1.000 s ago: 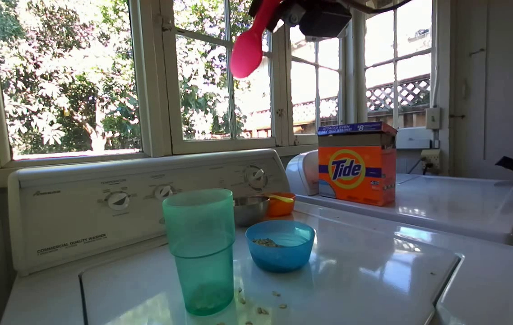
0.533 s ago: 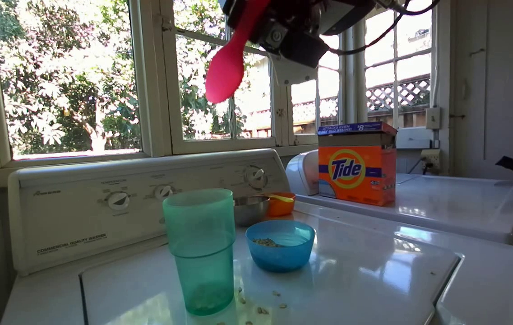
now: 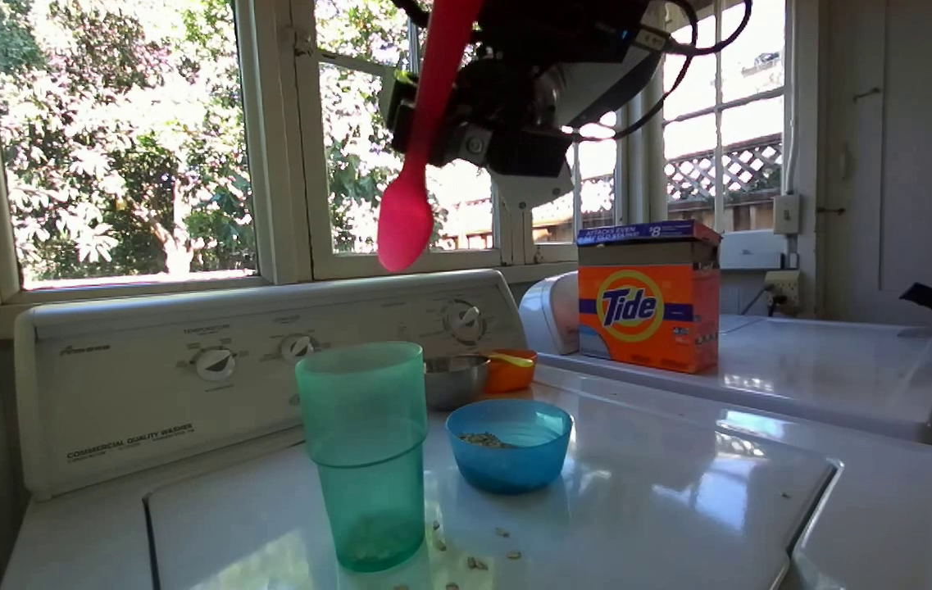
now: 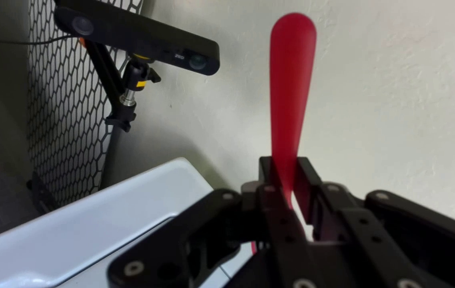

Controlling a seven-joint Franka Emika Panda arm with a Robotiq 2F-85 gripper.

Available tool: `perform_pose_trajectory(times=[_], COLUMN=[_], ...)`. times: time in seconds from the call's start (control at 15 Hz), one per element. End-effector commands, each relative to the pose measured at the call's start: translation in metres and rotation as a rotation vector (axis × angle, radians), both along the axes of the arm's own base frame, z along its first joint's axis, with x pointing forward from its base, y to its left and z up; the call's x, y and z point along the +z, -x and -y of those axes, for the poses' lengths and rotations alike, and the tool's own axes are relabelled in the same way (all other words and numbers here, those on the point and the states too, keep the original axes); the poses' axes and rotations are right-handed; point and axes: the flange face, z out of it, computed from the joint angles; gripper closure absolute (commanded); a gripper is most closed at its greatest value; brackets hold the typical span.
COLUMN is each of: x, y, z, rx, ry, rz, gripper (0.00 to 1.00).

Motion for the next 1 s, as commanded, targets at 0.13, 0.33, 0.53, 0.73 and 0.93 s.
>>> perform_pose_trajectory(times=[0.13,0.33,0.53,0.73,0.93], x=[-0.014,-0.025,-0.039,-0.051,-0.061], y=[-0.02,-0.03,-0.048,-0.062,-0.072], z=[0.007,0.012,0.013,0.012,0.013], rx=[-0.064,-0.084,-0.166,-0.229,-0.272], ry=[-0.041,-0.056,-0.05,-0.065,-0.078], rz=[-0.084,-0.108,-0.19,-0.259,-0.317], gripper=[0.84,0.96,0.96,0.96,0.96])
